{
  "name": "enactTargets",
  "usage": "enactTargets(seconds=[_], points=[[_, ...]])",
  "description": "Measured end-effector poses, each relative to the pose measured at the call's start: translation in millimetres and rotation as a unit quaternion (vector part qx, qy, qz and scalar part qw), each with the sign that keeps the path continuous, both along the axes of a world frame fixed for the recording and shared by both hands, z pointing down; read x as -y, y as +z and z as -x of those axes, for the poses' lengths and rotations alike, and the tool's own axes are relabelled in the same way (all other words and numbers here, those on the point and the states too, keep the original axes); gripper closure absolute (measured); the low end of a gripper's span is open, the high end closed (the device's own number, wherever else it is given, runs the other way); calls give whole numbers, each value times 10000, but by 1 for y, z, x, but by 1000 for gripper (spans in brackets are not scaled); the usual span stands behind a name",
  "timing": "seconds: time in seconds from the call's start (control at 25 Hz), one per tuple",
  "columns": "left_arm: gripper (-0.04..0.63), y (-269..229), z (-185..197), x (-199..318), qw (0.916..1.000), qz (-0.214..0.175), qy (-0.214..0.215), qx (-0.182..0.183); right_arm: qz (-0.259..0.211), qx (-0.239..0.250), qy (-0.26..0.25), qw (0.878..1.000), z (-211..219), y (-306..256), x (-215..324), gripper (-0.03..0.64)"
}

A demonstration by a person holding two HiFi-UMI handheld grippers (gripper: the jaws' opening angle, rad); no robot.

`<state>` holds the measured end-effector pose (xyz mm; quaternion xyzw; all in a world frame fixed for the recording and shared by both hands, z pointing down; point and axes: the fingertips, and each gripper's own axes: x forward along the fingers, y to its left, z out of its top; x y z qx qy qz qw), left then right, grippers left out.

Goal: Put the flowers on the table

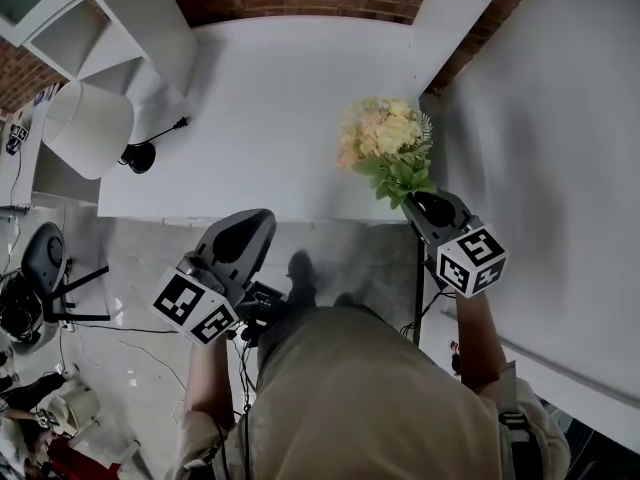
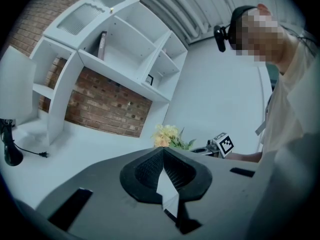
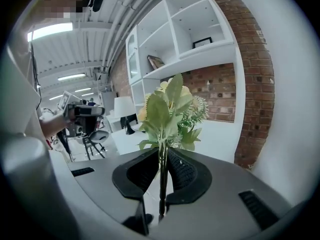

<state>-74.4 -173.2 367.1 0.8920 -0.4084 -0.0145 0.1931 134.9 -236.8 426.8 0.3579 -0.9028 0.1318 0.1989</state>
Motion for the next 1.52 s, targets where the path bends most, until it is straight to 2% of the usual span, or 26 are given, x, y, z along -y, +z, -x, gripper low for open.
enactTargets(seconds=[0.32,1.0,1.52], points=[[585,6,15,10,9999,18,19,-120,-210,-400,250,9987,5,6,23,557],[585,6,65,45,9994,-69,51,-349,-560,-1146,75,9918,53,6,97,557],[585,9,89,59,9991,-113,88,-404,-763,-1742,-51,9817,72,19,130,557]])
